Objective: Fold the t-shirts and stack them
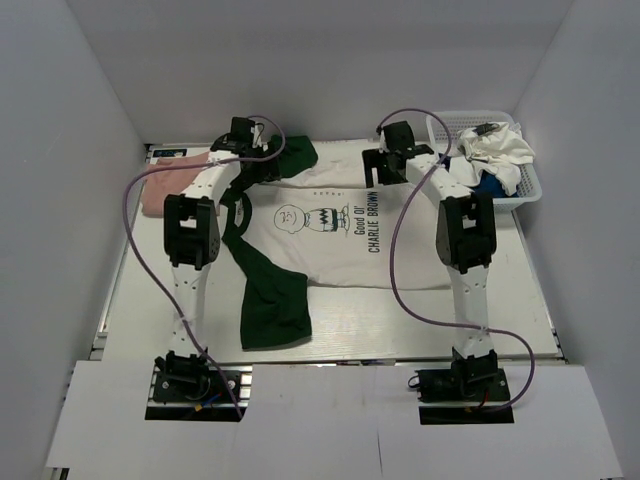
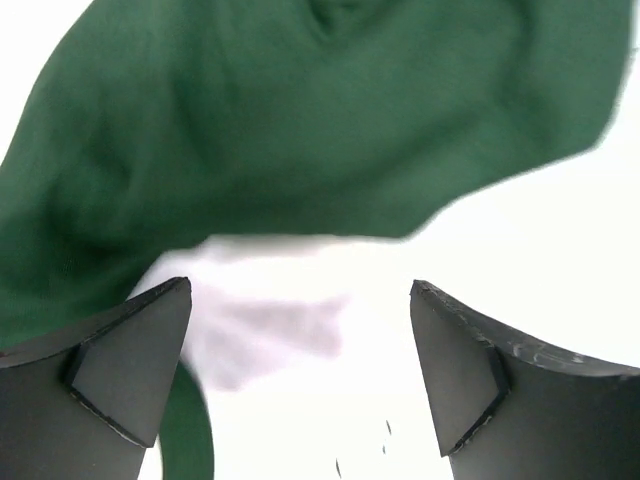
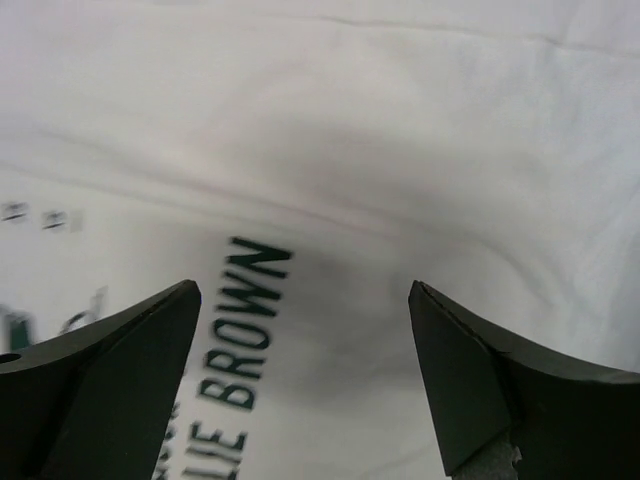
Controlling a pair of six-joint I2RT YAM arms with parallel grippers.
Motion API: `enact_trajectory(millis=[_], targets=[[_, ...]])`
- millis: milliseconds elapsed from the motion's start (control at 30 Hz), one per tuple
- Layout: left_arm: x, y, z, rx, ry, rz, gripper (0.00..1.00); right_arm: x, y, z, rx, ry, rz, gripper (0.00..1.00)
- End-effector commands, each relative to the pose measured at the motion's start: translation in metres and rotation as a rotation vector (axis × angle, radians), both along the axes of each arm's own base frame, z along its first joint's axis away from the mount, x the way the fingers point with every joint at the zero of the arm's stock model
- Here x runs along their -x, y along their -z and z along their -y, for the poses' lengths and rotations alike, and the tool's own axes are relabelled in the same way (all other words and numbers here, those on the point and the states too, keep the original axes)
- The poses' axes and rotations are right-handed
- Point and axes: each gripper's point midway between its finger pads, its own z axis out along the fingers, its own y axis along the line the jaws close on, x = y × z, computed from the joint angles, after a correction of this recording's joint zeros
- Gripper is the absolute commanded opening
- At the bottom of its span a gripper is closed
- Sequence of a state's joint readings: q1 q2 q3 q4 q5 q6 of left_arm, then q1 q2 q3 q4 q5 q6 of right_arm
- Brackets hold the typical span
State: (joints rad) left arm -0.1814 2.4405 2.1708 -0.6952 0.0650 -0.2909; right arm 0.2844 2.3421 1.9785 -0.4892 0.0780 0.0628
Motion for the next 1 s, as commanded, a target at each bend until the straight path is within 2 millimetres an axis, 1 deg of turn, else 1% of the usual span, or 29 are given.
enact_trajectory(millis=[0,33,67,100,133,167,200,233,267,300,333,367,400,467,500,533,567,600,633,667,700,733,767,800,833,867,933,967], targets=[[0.017,-0.118,0.006,0.059,0.053,0.194,1.0,0.005,-0.129,-0.04,-0.078,-0.129,0.232,0.9],[0.029,-0.123,0.007,0.048,0.053,0.193,1.0,0.013,-0.13,-0.051,-0.081,-0.153,0.228,0.9],[0.043,-0.156,0.007,0.058,0.039,0.248,1.0,0.021,-0.13,-0.061,-0.089,-0.176,0.22,0.9],[0.055,-0.16,0.002,0.055,0.019,0.244,1.0,0.028,-0.14,-0.073,-0.126,-0.21,0.23,0.9],[0.077,-0.137,-0.002,0.051,0.01,0.182,1.0,0.041,-0.128,-0.085,-0.131,-0.236,0.193,0.9],[0.091,-0.139,0.0,0.08,0.011,0.18,1.0,0.05,-0.133,-0.099,-0.17,-0.241,0.188,0.9],[0.109,-0.139,0.008,0.135,0.034,0.161,1.0,0.056,-0.129,-0.108,-0.182,-0.252,0.169,0.9],[0.146,-0.132,0.006,0.177,0.021,0.125,1.0,0.064,-0.124,-0.117,-0.202,-0.259,0.14,0.9],[0.16,-0.133,0.01,0.22,0.025,0.137,1.0,0.07,-0.114,-0.122,-0.213,-0.253,0.1,0.9],[0.191,-0.102,0.006,0.23,0.009,0.06,1.0,0.083,-0.109,-0.138,-0.227,-0.29,0.075,0.9],[0.21,-0.124,0.01,0.275,0.004,0.109,1.0,0.09,-0.107,-0.149,-0.247,-0.317,0.061,0.9],[0.224,-0.122,0.009,0.292,-0.003,0.101,1.0,0.094,-0.101,-0.155,-0.247,-0.323,0.05,0.9],[0.246,-0.104,0.006,0.298,-0.011,0.057,1.0,0.103,-0.096,-0.168,-0.255,-0.34,0.03,0.9],[0.267,-0.103,0.008,0.342,-0.01,0.047,1.0,0.118,-0.088,-0.191,-0.251,-0.374,0.01,0.9],[0.284,-0.099,0.006,0.356,-0.011,0.046,1.0,0.123,-0.086,-0.199,-0.256,-0.386,0.005,0.9],[0.292,-0.096,0.01,0.375,-0.01,0.039,1.0,0.136,-0.083,-0.218,-0.275,-0.414,-0.007,0.9],[0.298,-0.09,0.009,0.375,-0.01,0.04,1.0,0.14,-0.079,-0.223,-0.279,-0.422,-0.015,0.9],[0.307,-0.075,0.01,0.393,-0.016,0.015,1.0,0.143,-0.071,-0.232,-0.29,-0.433,-0.029,0.9],[0.314,-0.073,0.013,0.413,-0.006,0.016,1.0,0.154,-0.068,-0.245,-0.305,-0.457,-0.045,0.9],[0.318,-0.065,0.015,0.434,-0.021,-0.007,1.0,0.157,-0.069,-0.254,-0.325,-0.465,-0.046,0.9],[0.323,-0.054,0.017,0.446,-0.023,-0.009,1.0,0.157,-0.056,-0.258,-0.318,-0.463,-0.068,0.9],[0.324,-0.048,0.017,0.454,-0.033,-0.012,1.0,0.159,-0.056,-0.264,-0.325,-0.464,-0.071,0.9],[0.328,-0.036,0.015,0.45,-0.055,-0.025,1.0,0.163,-0.05,-0.267,-0.322,-0.467,-0.085,0.9],[0.325,-0.036,0.017,0.456,-0.053,0.0,1.0,0.162,-0.041,-0.272,-0.32,-0.459,-0.101,0.9],[0.322,-0.033,0.015,0.447,-0.064,0.014,1.0,0.162,-0.037,-0.273,-0.319,-0.453,-0.112,0.9],[0.322,-0.029,0.015,0.446,-0.065,0.013,1.0,0.163,-0.03,-0.272,-0.312,-0.452,-0.127,0.9],[0.318,-0.021,0.016,0.449,-0.073,0.001,1.0,0.163,-0.015,-0.274,-0.317,-0.44,-0.151,0.9],[0.319,-0.013,0.018,0.446,-0.081,-0.015,1.0,0.161,-0.013,-0.272,-0.317,-0.433,-0.154,0.9]])
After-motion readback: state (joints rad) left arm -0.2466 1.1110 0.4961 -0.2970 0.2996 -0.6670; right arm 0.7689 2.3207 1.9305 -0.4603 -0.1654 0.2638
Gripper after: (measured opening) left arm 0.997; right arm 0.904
